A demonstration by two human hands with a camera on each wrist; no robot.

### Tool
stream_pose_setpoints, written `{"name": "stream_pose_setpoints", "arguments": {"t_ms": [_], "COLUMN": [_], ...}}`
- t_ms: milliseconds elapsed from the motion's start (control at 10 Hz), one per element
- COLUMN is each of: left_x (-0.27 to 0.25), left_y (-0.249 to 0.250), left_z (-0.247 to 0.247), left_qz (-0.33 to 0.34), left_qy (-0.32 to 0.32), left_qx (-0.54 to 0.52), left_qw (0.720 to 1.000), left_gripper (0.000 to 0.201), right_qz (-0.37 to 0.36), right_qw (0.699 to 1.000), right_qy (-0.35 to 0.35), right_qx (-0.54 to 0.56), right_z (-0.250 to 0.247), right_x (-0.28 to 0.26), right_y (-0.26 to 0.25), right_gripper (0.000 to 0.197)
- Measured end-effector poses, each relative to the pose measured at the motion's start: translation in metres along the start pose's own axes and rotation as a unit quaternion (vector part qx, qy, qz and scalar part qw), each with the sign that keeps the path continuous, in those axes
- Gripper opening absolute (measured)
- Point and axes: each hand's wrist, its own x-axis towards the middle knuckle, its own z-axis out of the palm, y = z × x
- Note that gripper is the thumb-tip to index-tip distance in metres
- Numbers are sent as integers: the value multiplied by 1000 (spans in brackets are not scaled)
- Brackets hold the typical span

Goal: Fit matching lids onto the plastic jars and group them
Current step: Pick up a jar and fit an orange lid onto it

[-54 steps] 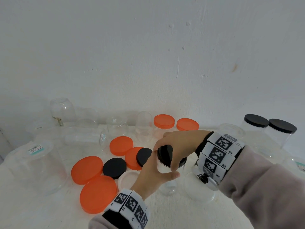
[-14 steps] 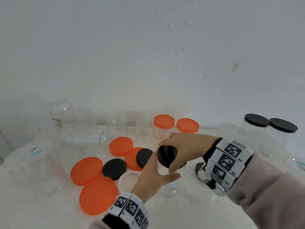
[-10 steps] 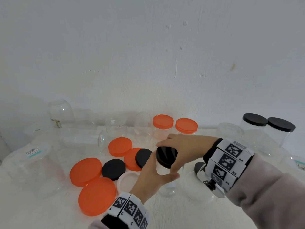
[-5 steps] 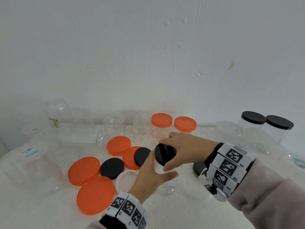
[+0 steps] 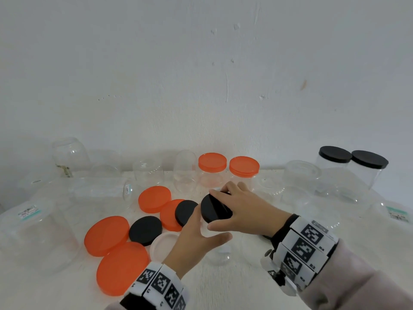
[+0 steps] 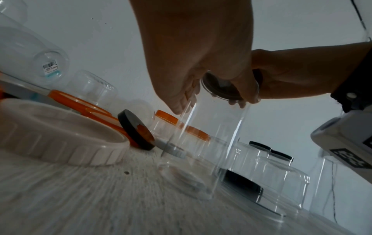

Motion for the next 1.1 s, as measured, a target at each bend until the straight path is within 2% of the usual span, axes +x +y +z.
{"name": "stream_pose_setpoints", "arguments": {"t_ms": [100,200,300,400,500,600,700,800,900,1000,1100], "left_x": [1,-2,-6,-6,-8,-5,-7,5,2,-3,-17], "left_y": [-1,-8,-22,-26,-34,-33,-36,-43,-52,-50,-53], "left_z": [-5,-15,-32,-47,-63,-70,-80,-79,-76,-76,-74], "left_qz": [-14,-54,-102,-133,-165,-213,-197,-232,-208,-194,-176], "left_qy": [-33,-82,-85,-66,-69,-81,-59,-47,-50,-14,-87], "left_qx": [32,176,309,356,362,408,399,427,440,409,430], "left_qw": [999,980,942,923,915,884,894,873,872,892,881], "left_gripper": [67,55,78,71,65,54,25,41,76,57,88], "right_qz": [15,30,33,32,34,33,69,109,168,218,238], "right_qw": [999,996,994,989,980,965,930,897,878,879,896], "right_qy": [36,73,81,72,71,145,268,365,400,391,355], "right_qx": [26,36,62,127,184,217,240,224,201,167,122], "right_z": [10,15,16,9,-6,-29,-58,-84,-100,-105,-101], "right_x": [-3,-8,-15,-25,-38,-51,-60,-57,-43,-23,-2], "right_y": [-1,0,5,16,34,54,75,103,134,168,200], "right_gripper": [77,73,73,70,79,74,77,84,88,85,81]}}
